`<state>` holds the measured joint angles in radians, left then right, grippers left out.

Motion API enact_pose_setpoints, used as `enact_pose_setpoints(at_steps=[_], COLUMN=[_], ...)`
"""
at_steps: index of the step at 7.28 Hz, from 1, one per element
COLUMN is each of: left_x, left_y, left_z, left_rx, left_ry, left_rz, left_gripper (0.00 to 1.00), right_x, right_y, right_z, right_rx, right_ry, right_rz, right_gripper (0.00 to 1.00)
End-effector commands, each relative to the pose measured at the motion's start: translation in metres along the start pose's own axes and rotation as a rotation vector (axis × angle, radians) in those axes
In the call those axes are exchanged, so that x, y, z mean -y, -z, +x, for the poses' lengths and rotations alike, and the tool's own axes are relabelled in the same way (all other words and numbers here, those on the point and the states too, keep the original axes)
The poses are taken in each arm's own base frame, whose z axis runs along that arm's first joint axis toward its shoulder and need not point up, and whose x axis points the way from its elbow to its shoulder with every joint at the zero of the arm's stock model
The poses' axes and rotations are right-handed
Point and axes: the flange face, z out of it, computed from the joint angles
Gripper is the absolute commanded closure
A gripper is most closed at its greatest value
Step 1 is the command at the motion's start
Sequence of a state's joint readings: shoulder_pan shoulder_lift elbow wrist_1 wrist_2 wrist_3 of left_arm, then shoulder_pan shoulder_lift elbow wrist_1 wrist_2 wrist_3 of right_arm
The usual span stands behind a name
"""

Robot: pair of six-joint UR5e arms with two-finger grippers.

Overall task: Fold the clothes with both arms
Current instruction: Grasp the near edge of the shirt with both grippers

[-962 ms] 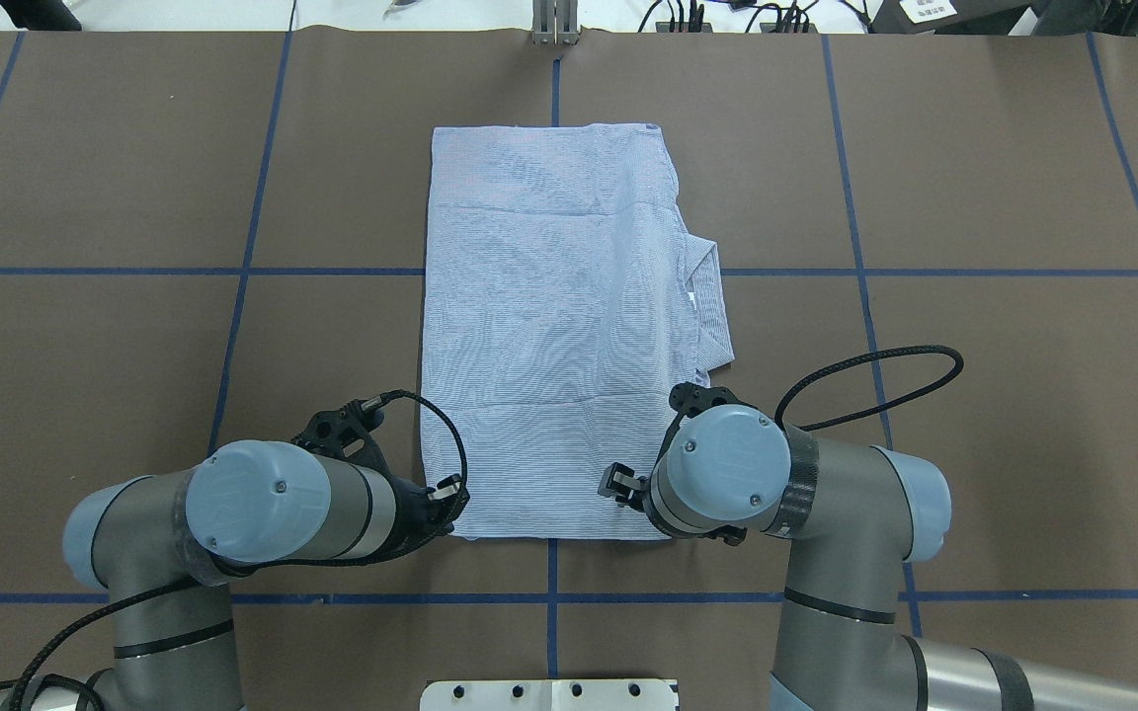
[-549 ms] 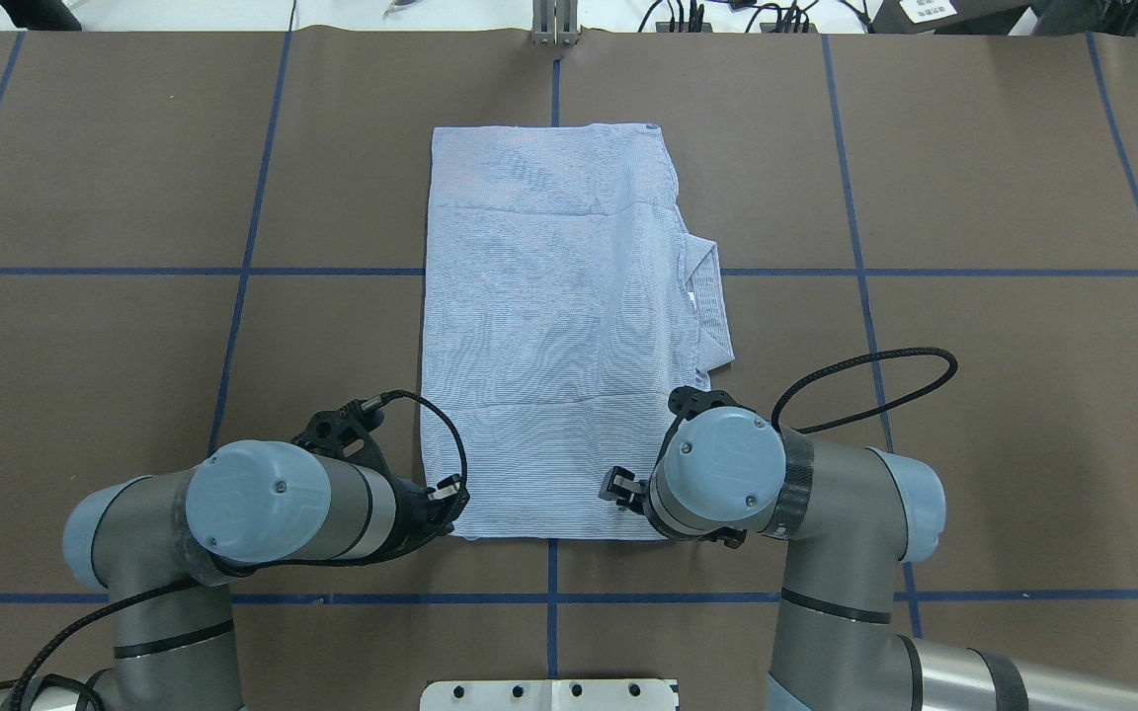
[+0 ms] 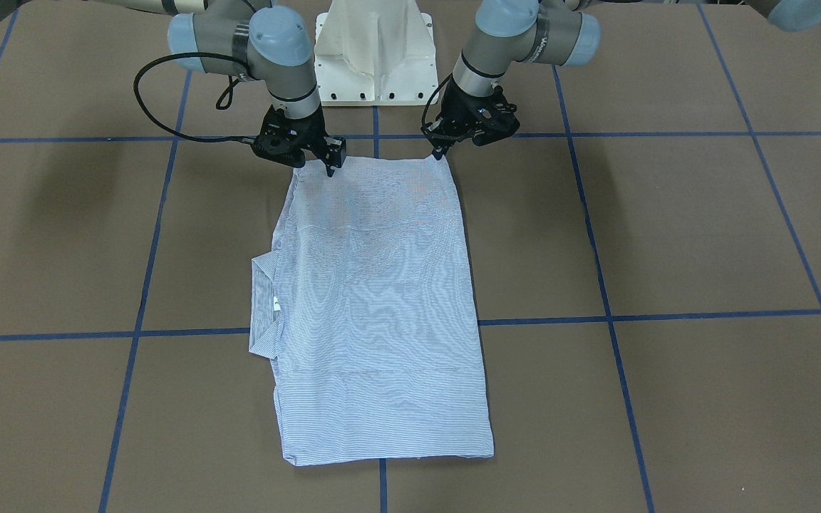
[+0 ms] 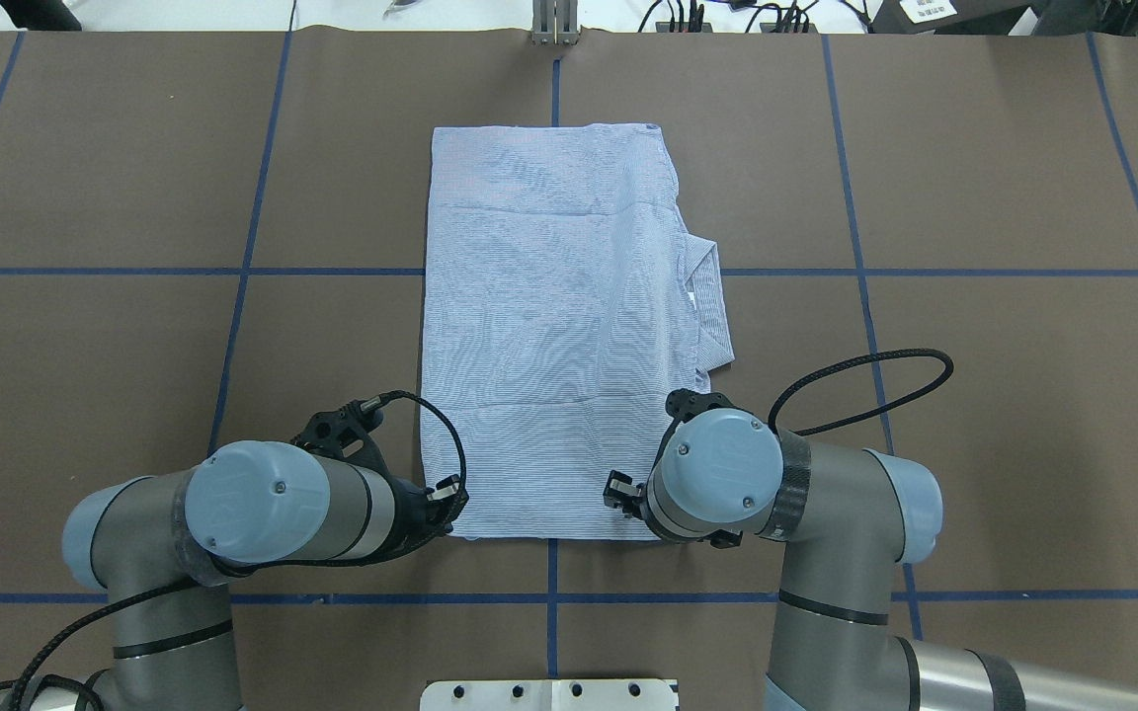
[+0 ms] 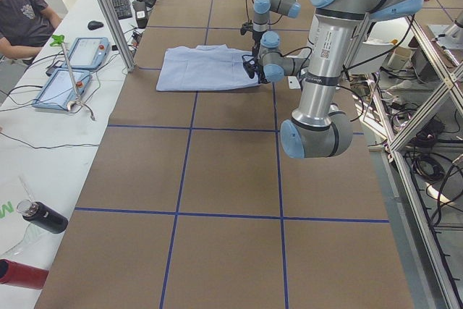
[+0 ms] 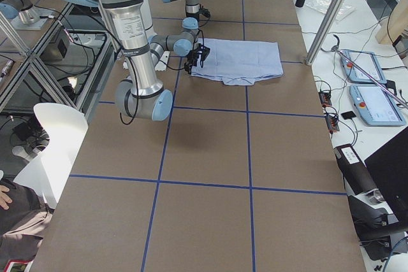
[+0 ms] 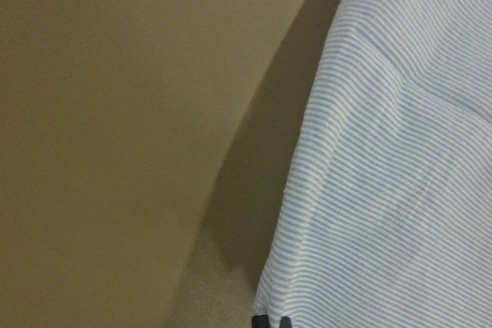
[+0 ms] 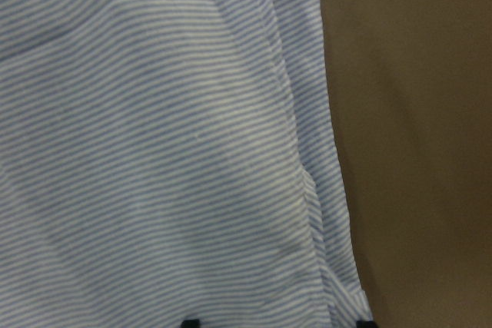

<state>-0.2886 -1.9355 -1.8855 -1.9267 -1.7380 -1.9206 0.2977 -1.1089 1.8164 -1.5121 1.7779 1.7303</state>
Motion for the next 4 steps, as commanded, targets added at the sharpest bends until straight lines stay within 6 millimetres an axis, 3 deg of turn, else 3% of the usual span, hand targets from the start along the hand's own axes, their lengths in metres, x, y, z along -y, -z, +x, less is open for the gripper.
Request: enact_pose_setpoints(at_steps=[1,4], left_x=[0.0008,0.0005], left_y=[0.0006,0.0009], left_z=[-0.0002,0.0006], left_rx=[-0.001,-0.002], left_ry=[0.001,0.002], left_rz=[0.001,0.001], left_gripper=[1.0,1.0], right_x=[-0.002,-0.0027], right_y=[0.0047,0.0063], right_z=[-0.006,-0.009], right_rx=[0.011,0.016], right_ry=[0.002,0.003], right_rz=[-0.002,-0.001], right_gripper=[0.59,0.92])
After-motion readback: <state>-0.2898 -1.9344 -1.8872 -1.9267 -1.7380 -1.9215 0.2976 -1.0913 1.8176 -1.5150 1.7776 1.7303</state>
